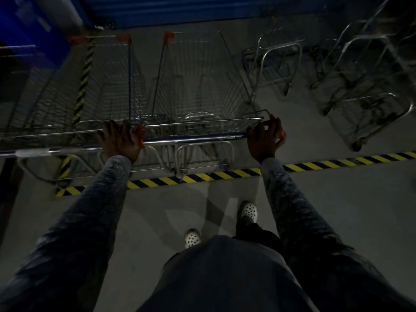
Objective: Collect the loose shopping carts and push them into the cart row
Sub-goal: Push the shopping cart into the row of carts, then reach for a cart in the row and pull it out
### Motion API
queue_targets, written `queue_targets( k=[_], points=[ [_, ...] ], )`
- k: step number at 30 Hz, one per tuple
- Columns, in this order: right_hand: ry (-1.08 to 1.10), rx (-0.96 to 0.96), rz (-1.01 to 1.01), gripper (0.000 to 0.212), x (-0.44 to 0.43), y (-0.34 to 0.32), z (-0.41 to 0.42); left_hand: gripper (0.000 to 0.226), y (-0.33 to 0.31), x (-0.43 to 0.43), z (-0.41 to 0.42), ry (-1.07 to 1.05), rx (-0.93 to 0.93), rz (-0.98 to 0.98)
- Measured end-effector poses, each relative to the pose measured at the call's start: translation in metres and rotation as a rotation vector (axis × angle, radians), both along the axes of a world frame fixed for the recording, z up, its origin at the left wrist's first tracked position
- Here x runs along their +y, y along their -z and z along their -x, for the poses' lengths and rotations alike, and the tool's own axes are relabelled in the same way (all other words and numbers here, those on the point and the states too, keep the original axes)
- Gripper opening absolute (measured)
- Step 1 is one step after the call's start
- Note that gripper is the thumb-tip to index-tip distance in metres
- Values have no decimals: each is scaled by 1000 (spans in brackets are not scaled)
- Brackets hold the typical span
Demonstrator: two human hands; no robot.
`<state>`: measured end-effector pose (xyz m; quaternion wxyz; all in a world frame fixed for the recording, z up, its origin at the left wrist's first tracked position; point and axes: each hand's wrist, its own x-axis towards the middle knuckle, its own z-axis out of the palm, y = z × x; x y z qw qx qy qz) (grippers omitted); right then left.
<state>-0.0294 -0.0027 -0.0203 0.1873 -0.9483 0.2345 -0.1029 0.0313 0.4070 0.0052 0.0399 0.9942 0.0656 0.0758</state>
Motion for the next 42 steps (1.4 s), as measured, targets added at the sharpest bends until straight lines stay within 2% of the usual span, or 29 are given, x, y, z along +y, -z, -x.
queue_targets(
  k=[9,13,17,20,23,27,30,37,42],
  points=[
    [2,36,2,64,-2,-1,1,59,0,2,0,28,21,-84],
    [-10,86,-21,54,-1,-6,-2,50,-9,-12,4,-2,-15,-116],
    [-20,93,-43,49,-6,-9,-3,45,-16,-77,22,179,-135,-80],
    [8,-48,27,45,-9,-8,-5,46,-21,-149,32,330,-176,-28],
    [31,-175,-5,36,-23,-13,-13,43,-23,-210,25,411,-244,47],
    [13,-251,-50,32,-69,-24,-34,39,-27,-272,-6,477,-354,110],
    [-3,-249,-75,28,-118,-30,-53,42,-34,-318,-38,440,-316,130],
    [-50,-23,-121,30,-247,-42,-82,47,-34,-434,-95,381,-227,136],
    [-32,61,-196,33,-313,-38,-106,49,-22,-492,-120,396,-177,127]
  ],
)
